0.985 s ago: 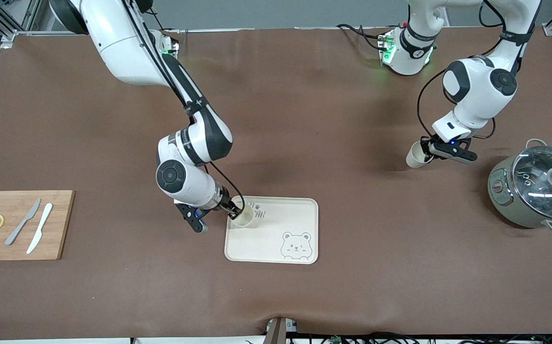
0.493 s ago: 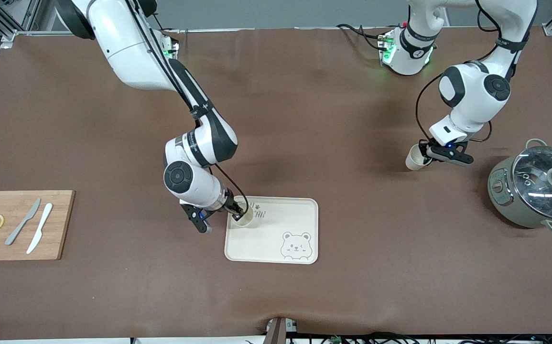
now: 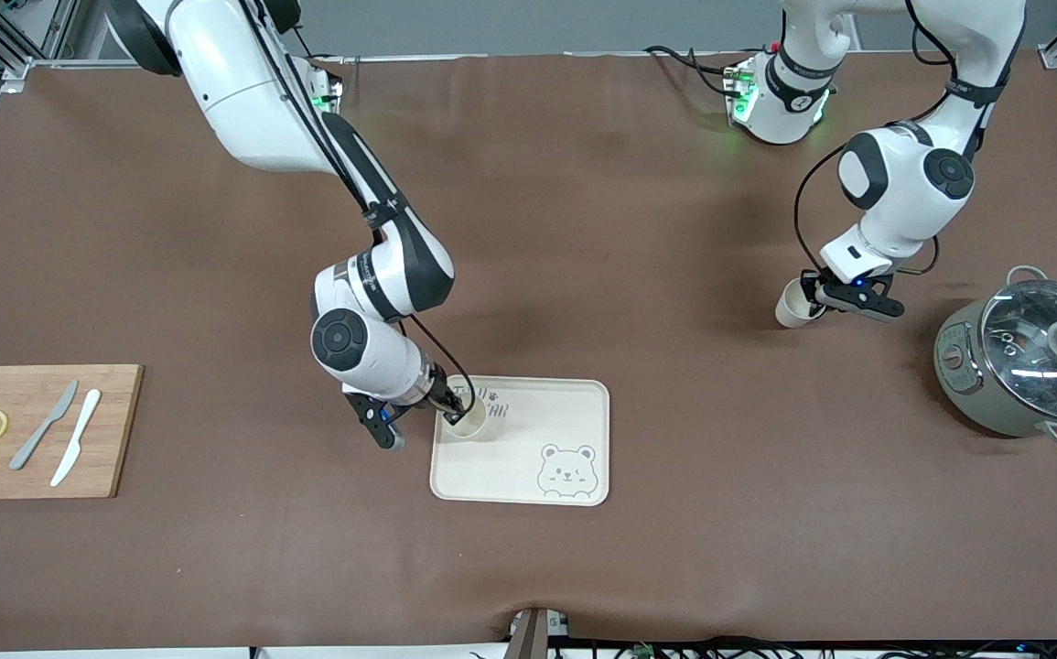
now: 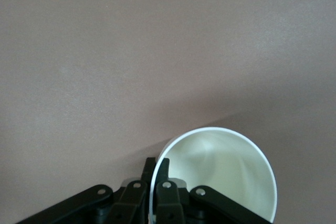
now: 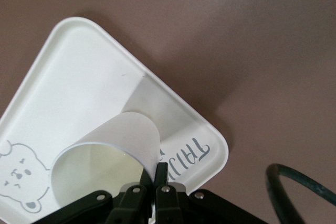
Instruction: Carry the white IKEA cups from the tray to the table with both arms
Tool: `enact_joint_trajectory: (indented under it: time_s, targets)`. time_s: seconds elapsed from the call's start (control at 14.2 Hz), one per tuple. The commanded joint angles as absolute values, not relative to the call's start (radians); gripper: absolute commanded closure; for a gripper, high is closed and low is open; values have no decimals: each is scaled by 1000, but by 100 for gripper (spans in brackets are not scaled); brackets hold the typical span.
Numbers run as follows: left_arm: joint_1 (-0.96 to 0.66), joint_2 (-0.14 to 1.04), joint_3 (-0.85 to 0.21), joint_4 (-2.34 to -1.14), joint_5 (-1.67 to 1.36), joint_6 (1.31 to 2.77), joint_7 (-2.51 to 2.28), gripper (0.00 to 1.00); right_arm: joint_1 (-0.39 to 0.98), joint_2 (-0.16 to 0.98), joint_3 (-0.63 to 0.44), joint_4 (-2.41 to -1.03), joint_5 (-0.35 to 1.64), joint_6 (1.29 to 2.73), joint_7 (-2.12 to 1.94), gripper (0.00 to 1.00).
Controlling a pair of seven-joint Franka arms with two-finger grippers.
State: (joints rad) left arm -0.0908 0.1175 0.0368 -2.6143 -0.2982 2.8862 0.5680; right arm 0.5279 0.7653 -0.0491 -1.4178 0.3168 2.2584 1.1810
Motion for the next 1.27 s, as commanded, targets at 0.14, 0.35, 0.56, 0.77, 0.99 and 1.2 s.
enact_joint_trajectory:
  time_s: [0.14,0.35,0.56,0.77,0.99,1.2]
  targets:
    - [-87,144,11,-2583,-351,2901,604,100,462,756,-51,-1301,333,2031,1094,100]
    - [-86,170,-17,-2565,-383,2901,607,100,401,721,-52,-1318,333,1944,974,100]
    - [-86,178,-18,-2554,-390,2902,612,100,347,687,-55,-1362,322,1887,827,100]
    - [-86,181,-18,-2554,-390,2901,621,100,272,626,-58,-1442,319,1890,646,100]
    - [-84,184,-18,-2551,-391,2902,655,69,242,606,-84,-1511,215,1898,529,100]
    - [-84,184,-18,-2551,-391,2907,655,22,198,604,-84,-1517,204,1896,430,100]
